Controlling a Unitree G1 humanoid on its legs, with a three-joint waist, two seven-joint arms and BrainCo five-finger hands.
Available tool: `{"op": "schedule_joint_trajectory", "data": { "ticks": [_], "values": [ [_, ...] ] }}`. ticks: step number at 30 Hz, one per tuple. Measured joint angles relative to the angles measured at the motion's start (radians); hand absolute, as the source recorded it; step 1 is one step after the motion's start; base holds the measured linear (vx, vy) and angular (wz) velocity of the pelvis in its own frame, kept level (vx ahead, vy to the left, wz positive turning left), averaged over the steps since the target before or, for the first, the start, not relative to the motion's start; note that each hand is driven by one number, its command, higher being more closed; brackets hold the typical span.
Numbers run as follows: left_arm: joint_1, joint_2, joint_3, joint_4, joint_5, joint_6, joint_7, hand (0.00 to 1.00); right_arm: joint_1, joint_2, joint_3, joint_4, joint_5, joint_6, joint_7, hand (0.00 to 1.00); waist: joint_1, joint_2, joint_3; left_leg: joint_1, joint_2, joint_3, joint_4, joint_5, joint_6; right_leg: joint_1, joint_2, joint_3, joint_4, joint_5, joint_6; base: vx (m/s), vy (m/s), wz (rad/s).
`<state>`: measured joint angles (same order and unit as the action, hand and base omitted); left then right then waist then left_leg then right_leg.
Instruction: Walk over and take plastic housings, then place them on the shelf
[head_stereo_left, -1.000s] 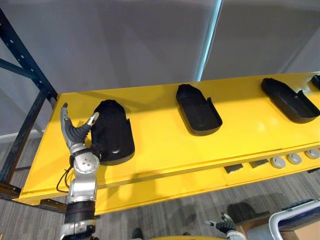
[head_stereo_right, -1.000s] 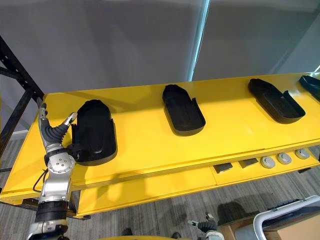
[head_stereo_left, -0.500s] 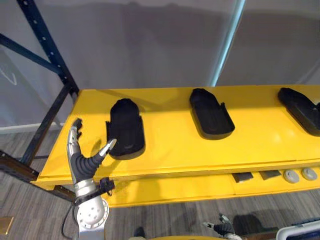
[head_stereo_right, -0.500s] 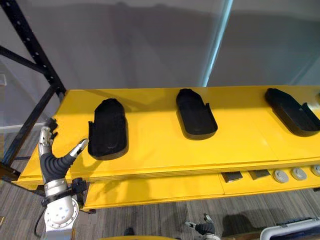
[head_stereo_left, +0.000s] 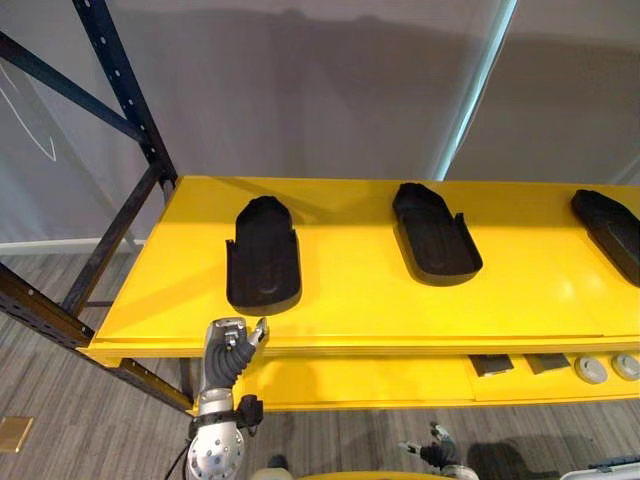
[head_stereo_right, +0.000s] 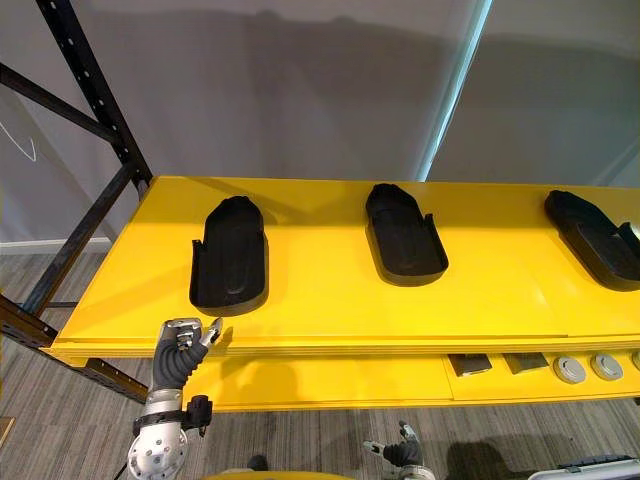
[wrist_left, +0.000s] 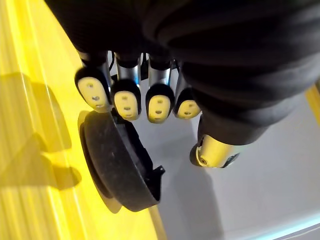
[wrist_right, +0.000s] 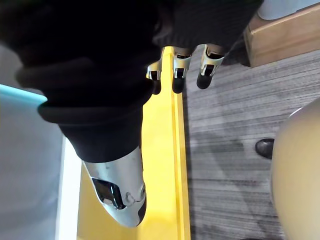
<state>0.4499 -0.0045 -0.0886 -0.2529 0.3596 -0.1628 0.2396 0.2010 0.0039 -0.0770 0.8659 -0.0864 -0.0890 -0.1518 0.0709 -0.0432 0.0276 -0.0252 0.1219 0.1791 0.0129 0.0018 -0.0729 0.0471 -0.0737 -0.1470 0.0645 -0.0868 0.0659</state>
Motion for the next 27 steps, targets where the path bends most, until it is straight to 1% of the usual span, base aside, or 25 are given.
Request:
{"op": "schedule_joint_trajectory", "data": {
  "ticks": [3,9,12,13,18,21,24,26,27],
  "values": [
    [-0.03,0.001,-0.011,0.05,0.005,0.001,0.002,1.0,0.01,0.008,0.0,-0.024,0.0,0.004,-0.001,0.0,0.0,0.004,-0.005,0.007,-0.001,0.012,0.002,0.004,0.0,-0.001,-0.002,0.013,0.0,0.0,0.0,0.03,0.009,-0.12],
    [-0.101,0.007,-0.029,0.147,0.011,0.022,0.008,1.0,0.012,0.009,-0.002,-0.031,-0.002,0.01,-0.001,0.0,-0.002,0.009,-0.015,0.031,-0.001,0.021,-0.022,0.008,-0.003,0.0,0.0,0.018,-0.004,0.0,0.0,0.02,0.0,-0.05],
    [-0.121,0.01,-0.028,0.178,0.048,0.034,0.016,1.0,0.013,0.009,-0.003,-0.031,-0.003,0.012,-0.001,0.0,-0.003,0.014,-0.021,0.046,-0.004,0.022,-0.061,0.028,-0.005,-0.002,0.003,0.019,-0.014,0.001,0.0,0.0,0.0,0.0],
    [-0.128,0.01,-0.027,0.188,0.056,0.044,0.024,1.0,0.013,0.009,-0.004,-0.03,-0.003,0.013,0.0,0.0,-0.003,0.016,-0.022,0.056,-0.004,0.024,-0.08,0.035,-0.006,-0.002,0.005,0.019,-0.017,0.001,-0.001,0.0,0.0,0.0],
    [-0.158,0.02,-0.025,0.22,0.097,0.051,0.034,1.0,0.011,0.009,-0.006,-0.03,-0.003,0.013,0.0,0.0,-0.002,0.016,-0.023,0.067,-0.011,0.027,-0.106,0.041,-0.009,-0.001,0.009,0.032,-0.032,0.003,-0.003,0.03,0.003,-0.07],
    [-0.201,0.029,-0.016,0.251,0.12,0.069,0.051,1.0,0.001,0.008,-0.009,-0.028,-0.003,0.014,0.001,0.0,-0.004,0.018,-0.024,0.067,-0.015,0.028,-0.107,0.041,-0.009,-0.002,0.014,0.038,-0.038,0.003,-0.003,0.06,-0.001,-0.06],
    [-0.244,0.03,0.002,0.283,0.128,0.073,0.058,1.0,-0.008,0.01,-0.01,-0.024,-0.003,0.017,0.002,0.0,-0.007,0.018,-0.024,0.065,-0.017,0.027,-0.108,0.041,-0.009,0.0,0.014,0.039,-0.047,0.003,-0.003,0.04,-0.004,0.01],
    [-0.264,0.032,0.02,0.3,0.13,0.076,0.072,1.0,-0.017,0.009,-0.014,-0.012,-0.003,0.02,0.002,0.0,-0.014,0.018,-0.024,0.063,-0.017,0.026,-0.109,0.041,-0.009,0.0,0.015,0.039,-0.049,0.004,-0.004,0.0,0.0,0.0],
    [-0.278,0.038,0.022,0.306,0.134,0.085,0.073,1.0,-0.02,0.01,-0.026,-0.006,-0.003,0.02,0.003,0.0,-0.021,0.018,-0.024,0.062,-0.017,0.025,-0.109,0.041,-0.009,0.0,0.015,0.039,-0.05,0.004,-0.004,0.01,-0.007,0.03]
  ]
}}
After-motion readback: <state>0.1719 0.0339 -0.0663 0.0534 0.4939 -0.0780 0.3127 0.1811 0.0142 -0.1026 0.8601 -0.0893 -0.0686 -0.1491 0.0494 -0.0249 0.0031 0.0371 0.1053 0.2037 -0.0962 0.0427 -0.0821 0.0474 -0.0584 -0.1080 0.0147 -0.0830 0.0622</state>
